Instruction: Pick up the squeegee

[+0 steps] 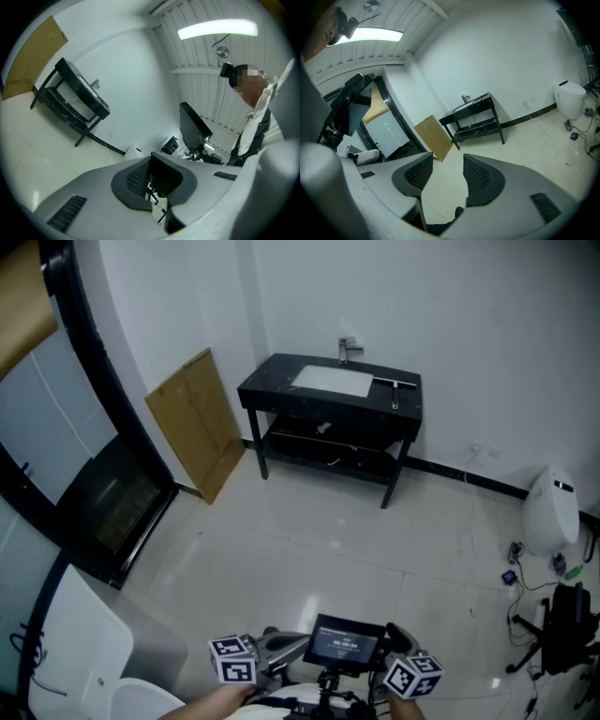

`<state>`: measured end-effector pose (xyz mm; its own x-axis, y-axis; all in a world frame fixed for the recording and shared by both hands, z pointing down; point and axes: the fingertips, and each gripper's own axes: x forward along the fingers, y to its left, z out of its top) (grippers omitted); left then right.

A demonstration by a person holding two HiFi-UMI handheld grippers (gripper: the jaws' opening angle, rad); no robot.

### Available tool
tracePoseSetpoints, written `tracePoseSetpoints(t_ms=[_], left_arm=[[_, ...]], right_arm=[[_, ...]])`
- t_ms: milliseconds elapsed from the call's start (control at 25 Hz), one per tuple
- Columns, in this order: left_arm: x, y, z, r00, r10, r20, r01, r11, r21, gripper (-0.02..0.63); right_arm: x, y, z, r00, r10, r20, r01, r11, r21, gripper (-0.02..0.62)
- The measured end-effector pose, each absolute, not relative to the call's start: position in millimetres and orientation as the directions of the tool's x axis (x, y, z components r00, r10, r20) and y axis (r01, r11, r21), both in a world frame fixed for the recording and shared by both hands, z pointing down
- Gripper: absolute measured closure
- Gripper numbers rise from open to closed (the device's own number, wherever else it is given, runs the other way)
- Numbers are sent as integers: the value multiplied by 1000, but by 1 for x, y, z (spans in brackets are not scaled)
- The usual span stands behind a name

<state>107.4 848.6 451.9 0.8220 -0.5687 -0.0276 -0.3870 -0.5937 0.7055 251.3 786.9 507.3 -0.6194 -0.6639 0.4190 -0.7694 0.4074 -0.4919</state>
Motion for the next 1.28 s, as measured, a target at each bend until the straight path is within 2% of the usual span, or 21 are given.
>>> tracePoseSetpoints(t_ms=[520,920,1120,1280], left_arm=[[-30,765,446,839,-540,-70,-344,-625,701,606],[-112,724,445,824,-566,26,-472,-661,583,606],[-135,707,445,804,-593,38,-508,-653,562,551],[-144,690,445,804,-594,28,-502,-652,569,549]], right_arm=[[132,718,497,-542,-717,438,-822,344,-455,396],[80,679,492,-459,-762,456,-874,296,-385,396],[68,664,484,-417,-782,464,-899,278,-339,396],[59,648,480,-409,-793,452,-902,276,-332,396]])
